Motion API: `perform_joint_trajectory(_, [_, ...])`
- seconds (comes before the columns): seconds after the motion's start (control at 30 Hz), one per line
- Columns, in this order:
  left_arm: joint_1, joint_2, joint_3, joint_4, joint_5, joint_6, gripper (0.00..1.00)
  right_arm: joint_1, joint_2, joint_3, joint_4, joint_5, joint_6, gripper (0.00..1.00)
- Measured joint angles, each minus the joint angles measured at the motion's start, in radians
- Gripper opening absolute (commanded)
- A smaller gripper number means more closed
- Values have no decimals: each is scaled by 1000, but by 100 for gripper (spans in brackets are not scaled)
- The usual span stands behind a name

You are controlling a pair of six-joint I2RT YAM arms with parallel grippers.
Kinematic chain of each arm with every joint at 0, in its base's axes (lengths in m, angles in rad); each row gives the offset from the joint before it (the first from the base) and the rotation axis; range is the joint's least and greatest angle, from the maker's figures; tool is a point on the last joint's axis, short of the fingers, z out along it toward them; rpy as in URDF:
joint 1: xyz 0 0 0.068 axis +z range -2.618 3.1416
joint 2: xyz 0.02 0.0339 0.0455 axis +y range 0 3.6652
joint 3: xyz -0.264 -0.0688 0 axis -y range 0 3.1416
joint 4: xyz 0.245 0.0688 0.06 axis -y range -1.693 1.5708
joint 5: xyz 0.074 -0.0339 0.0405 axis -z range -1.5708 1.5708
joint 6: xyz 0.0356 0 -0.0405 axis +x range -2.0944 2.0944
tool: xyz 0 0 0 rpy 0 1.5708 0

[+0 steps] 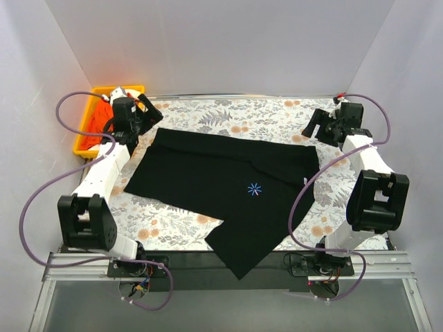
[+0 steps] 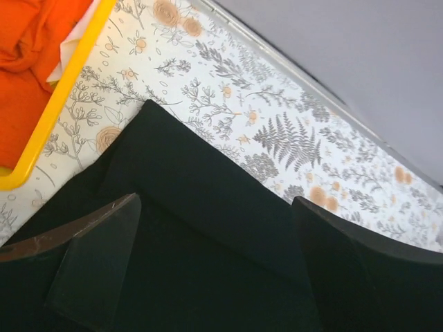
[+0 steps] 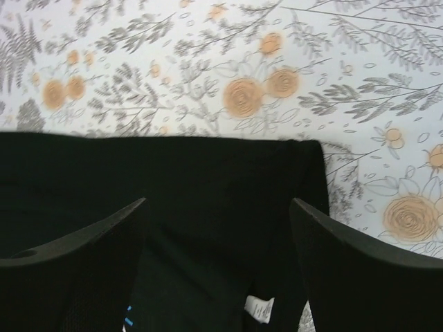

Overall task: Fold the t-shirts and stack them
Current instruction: Fold the tshirt

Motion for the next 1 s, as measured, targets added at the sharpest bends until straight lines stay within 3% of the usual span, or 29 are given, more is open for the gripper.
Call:
perform_joint_trajectory(0.17, [0,-195,-119,-25,-5,-18,84,62,-114,-62,-26,-1,-10,77])
perform_joint_trajectory(0.57, [0,-498,-446,-190,0,-31,86,94,-119,-170,-54,1,16,89])
perform_joint_trajectory(0.77, [-2,-563,-509,-201,39,3,89,95,-172,-280,-38,-4,27,93])
perform_joint_trajectory(1.0, [-78,-634,-605,-202,41,31,92,96,-224,-354,17,-8,27,91])
